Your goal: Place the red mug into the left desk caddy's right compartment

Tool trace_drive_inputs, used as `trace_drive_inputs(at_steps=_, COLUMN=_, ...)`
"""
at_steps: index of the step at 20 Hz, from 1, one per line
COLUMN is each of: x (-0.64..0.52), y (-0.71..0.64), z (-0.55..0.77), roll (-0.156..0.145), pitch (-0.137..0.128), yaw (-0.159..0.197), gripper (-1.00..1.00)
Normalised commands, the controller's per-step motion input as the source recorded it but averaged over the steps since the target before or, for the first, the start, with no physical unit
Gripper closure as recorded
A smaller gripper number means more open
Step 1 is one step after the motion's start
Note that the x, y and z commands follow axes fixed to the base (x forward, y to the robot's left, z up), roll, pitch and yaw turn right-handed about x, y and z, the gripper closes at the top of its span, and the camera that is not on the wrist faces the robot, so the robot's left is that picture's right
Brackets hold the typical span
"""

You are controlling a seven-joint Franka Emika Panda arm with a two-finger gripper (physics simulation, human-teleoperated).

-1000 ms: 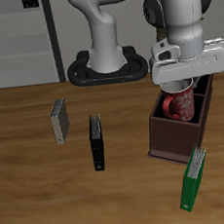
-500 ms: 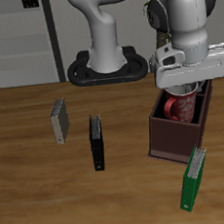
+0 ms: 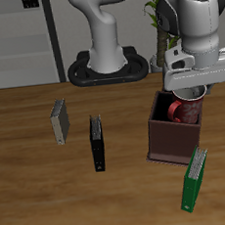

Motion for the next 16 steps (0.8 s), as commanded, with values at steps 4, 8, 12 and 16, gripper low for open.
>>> trace_drive_inputs(at_steps=4, x=0.02, y=-0.04, z=0.05, roll=-0.002, pitch=0.006, yaw=-0.018, gripper=1.0)
trace_drive_inputs(at_steps=8, x=-0.02, y=-0.09, z=0.01, roll=0.008, pitch=0.021, yaw=-0.038, gripper=1.0)
trace_drive_inputs(at_steps=12, x=0.02, y=-0.03, z=0.04, roll=0.008, pitch=0.017, yaw=-0.003, gripper=-1.0)
trace_drive_inputs(at_steps=16, x=-0.04, y=-0.18, z=0.15, roll=-0.044, pitch=-0.024, yaw=-0.032, gripper=-1.0)
